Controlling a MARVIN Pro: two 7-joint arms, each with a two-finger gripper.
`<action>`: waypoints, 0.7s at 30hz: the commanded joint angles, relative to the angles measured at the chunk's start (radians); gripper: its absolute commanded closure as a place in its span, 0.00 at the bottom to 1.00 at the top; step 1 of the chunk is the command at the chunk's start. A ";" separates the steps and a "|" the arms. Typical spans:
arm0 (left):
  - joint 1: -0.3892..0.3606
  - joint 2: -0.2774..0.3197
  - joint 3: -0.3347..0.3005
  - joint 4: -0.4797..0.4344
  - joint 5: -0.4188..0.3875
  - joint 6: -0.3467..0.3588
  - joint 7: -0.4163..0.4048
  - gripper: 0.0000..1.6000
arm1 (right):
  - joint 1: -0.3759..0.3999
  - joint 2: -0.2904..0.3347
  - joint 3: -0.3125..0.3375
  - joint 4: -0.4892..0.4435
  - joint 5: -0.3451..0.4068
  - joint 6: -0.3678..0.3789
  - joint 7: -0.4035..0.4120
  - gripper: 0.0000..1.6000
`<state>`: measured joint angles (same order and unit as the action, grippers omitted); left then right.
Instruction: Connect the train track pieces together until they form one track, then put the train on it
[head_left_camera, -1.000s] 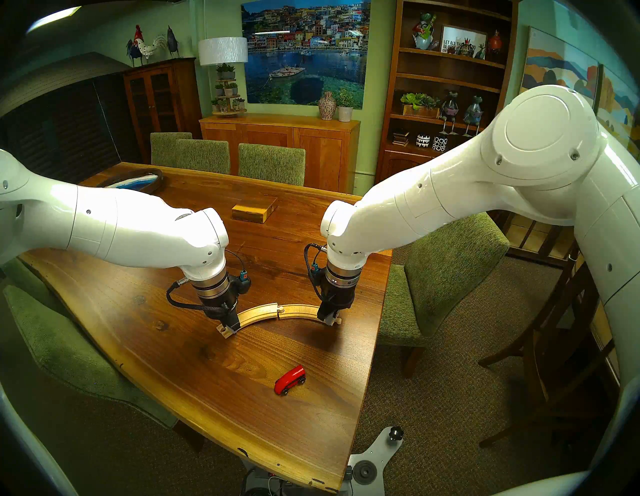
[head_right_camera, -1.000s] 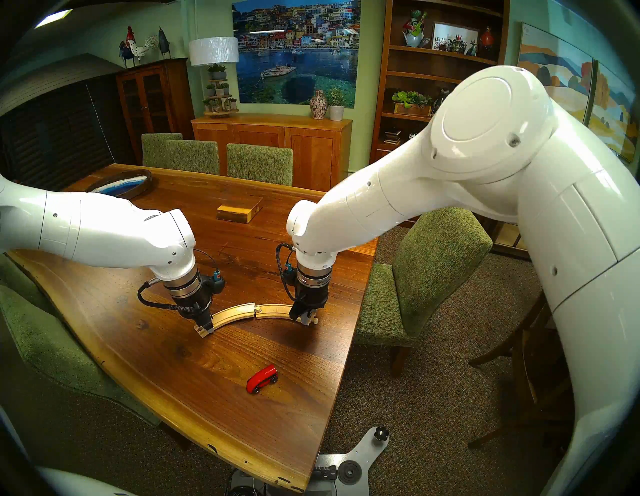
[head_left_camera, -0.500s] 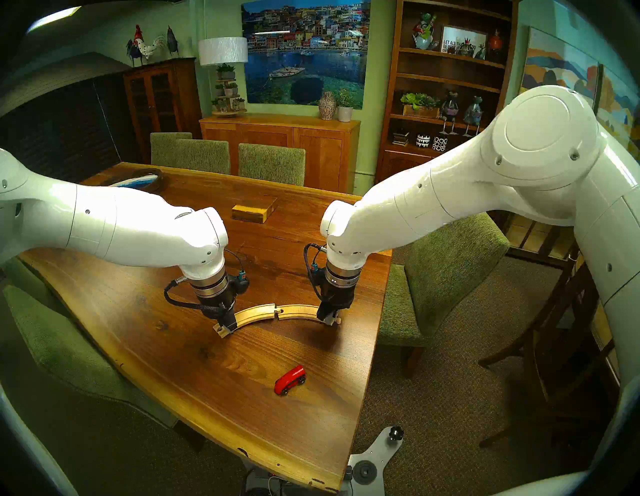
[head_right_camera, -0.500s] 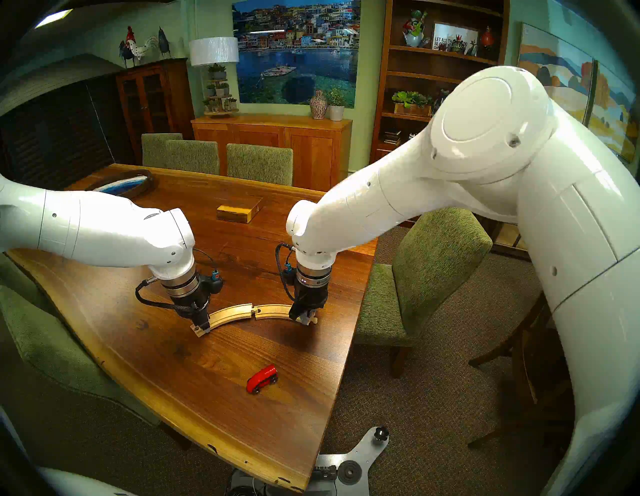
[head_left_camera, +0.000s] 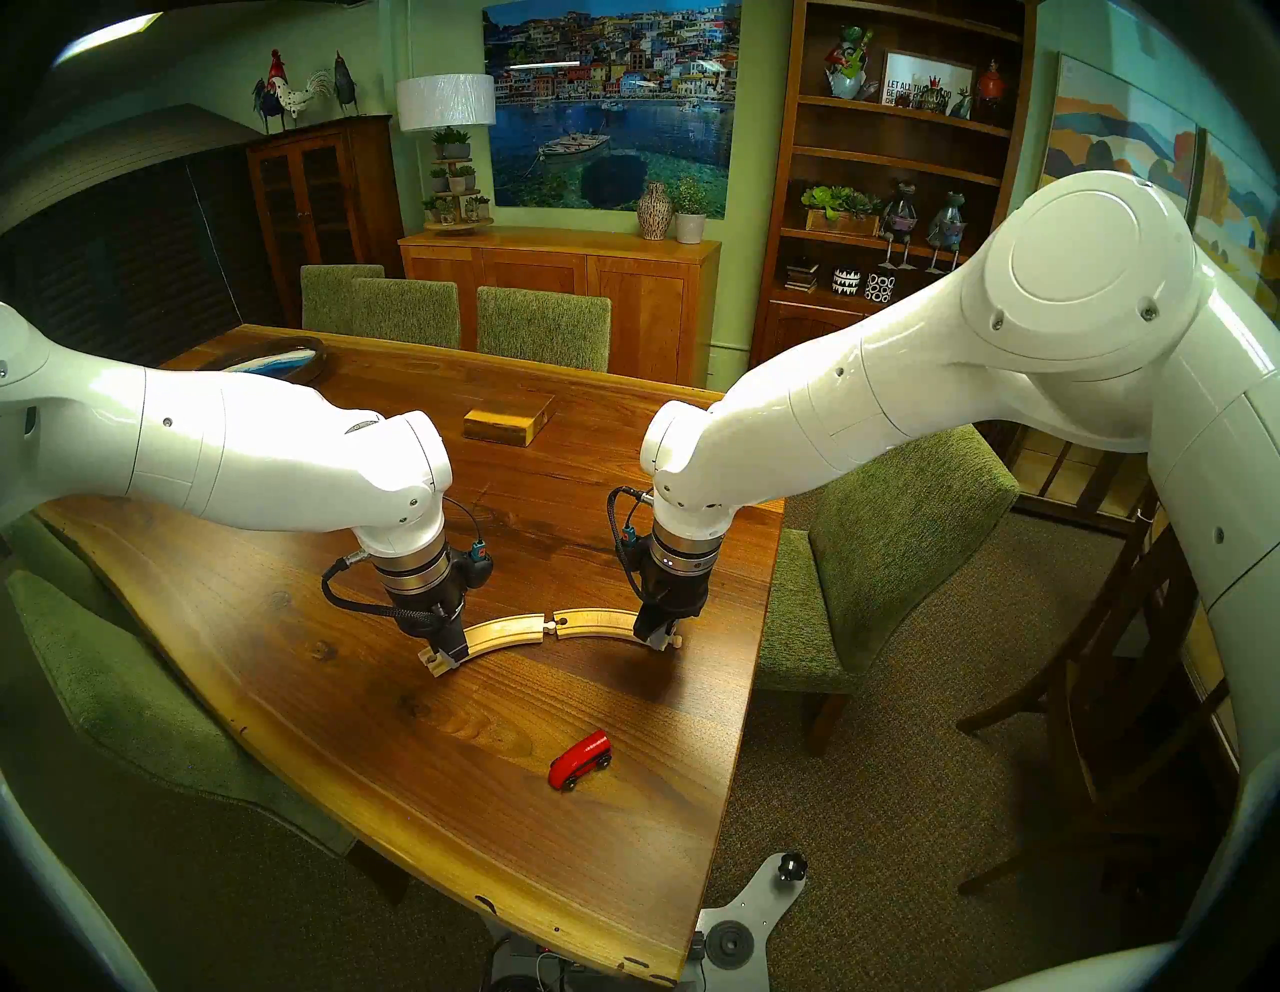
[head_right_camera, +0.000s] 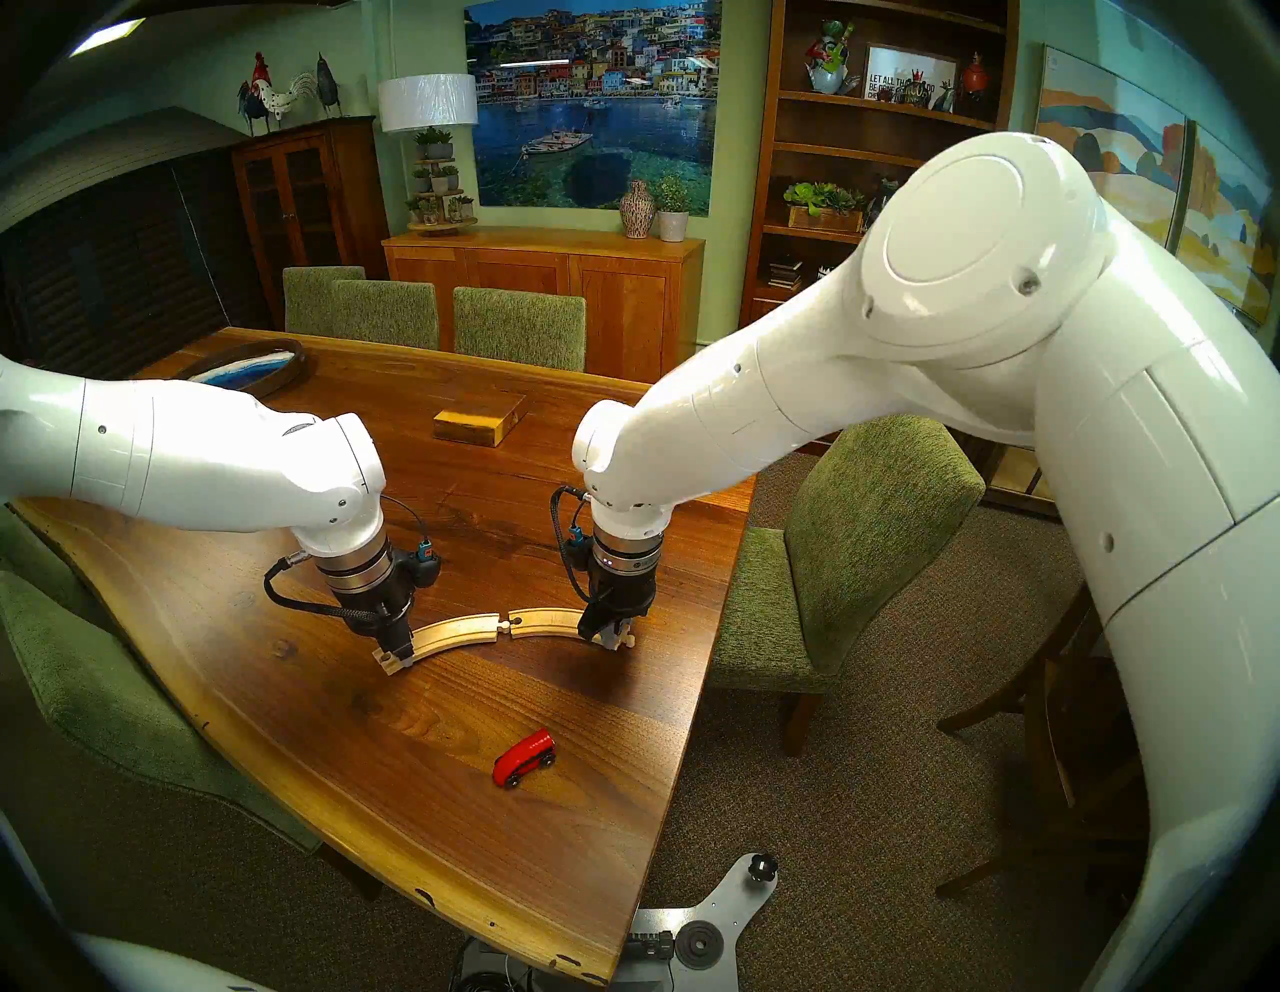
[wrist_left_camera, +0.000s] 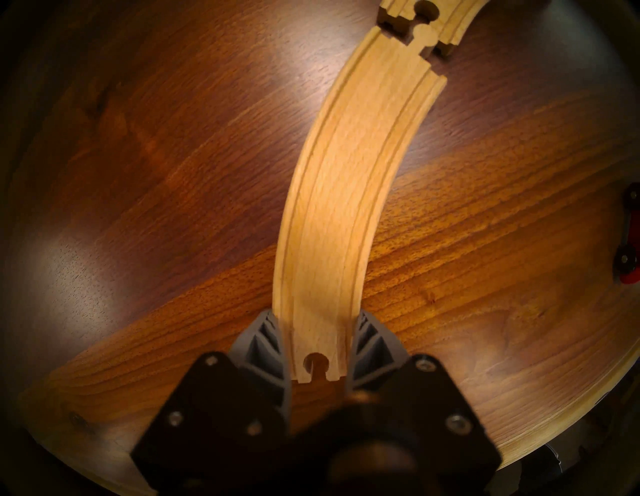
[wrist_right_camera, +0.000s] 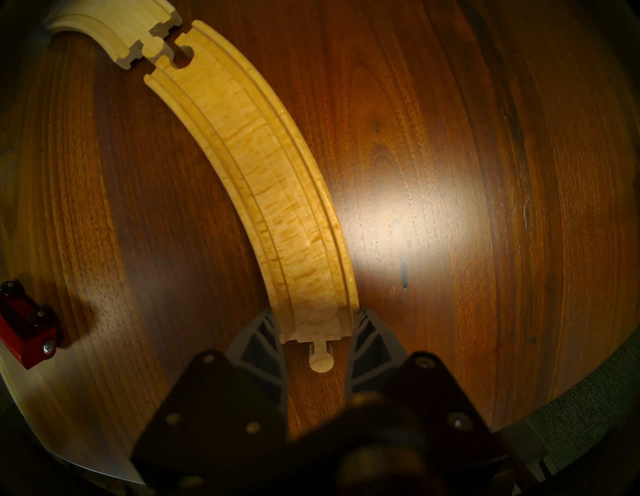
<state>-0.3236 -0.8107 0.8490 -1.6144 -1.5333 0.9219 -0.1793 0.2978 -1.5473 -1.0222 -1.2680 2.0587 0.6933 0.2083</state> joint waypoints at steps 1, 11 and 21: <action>-0.088 0.025 -0.039 -0.024 -0.007 0.011 -0.023 1.00 | -0.002 0.000 -0.001 -0.001 0.000 0.001 -0.002 1.00; -0.142 0.080 -0.057 -0.060 -0.003 0.030 -0.040 1.00 | -0.002 0.000 -0.001 -0.001 0.000 0.001 -0.002 1.00; -0.188 0.133 -0.065 -0.081 0.011 0.038 -0.060 1.00 | -0.002 0.000 -0.001 -0.001 0.000 0.001 -0.002 1.00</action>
<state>-0.4270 -0.7156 0.8150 -1.6860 -1.5365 0.9619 -0.2239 0.2973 -1.5464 -1.0216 -1.2676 2.0580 0.6933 0.2080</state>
